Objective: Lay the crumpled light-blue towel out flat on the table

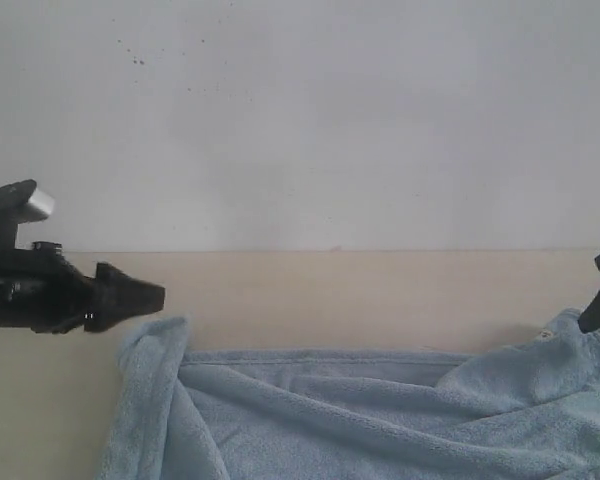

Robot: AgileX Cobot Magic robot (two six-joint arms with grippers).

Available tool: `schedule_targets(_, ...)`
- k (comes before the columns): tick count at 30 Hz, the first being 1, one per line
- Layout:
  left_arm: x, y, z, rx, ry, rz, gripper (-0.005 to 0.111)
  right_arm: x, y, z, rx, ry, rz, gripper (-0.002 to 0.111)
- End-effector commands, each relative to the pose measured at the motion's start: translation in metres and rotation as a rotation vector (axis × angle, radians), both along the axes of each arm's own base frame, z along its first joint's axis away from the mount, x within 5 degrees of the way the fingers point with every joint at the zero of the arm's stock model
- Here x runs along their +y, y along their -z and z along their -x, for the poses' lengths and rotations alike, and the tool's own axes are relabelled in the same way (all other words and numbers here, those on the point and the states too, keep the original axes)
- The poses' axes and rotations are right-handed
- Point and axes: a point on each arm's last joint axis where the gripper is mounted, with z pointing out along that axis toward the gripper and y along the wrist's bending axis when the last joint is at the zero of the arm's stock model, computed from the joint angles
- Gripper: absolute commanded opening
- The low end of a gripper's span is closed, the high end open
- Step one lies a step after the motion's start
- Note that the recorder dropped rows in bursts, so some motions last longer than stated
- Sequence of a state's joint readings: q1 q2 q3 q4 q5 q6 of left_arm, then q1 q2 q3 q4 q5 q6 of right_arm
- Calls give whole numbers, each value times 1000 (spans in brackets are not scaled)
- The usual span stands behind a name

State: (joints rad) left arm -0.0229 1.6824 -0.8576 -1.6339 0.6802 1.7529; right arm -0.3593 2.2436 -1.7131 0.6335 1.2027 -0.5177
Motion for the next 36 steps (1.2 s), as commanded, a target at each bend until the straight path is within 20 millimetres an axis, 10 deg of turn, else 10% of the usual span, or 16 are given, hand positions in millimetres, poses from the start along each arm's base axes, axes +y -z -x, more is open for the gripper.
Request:
schedule_targets(1, -30, 10, 24, -206, 523, -219, 69, 5, -23, -1, -127, -99, -13, 54)
schedule_targets(10, -72, 34, 65, -99, 725, -613, 65, 46, -48, 48, -28, -278, 168, 35)
schedule_targets(17, -71, 7, 107, 0, 554, -763, 65, 79, -85, 108, 106, -277, 981, 35)
schedule_targets(25, -60, 37, 174, -205, 886, -943, 65, 100, -54, 191, 129, -361, 892, 35)
schedule_targets(36, -46, 54, 182, -499, 866, -1046, 64, 109, -46, 194, 19, -308, 790, 35)
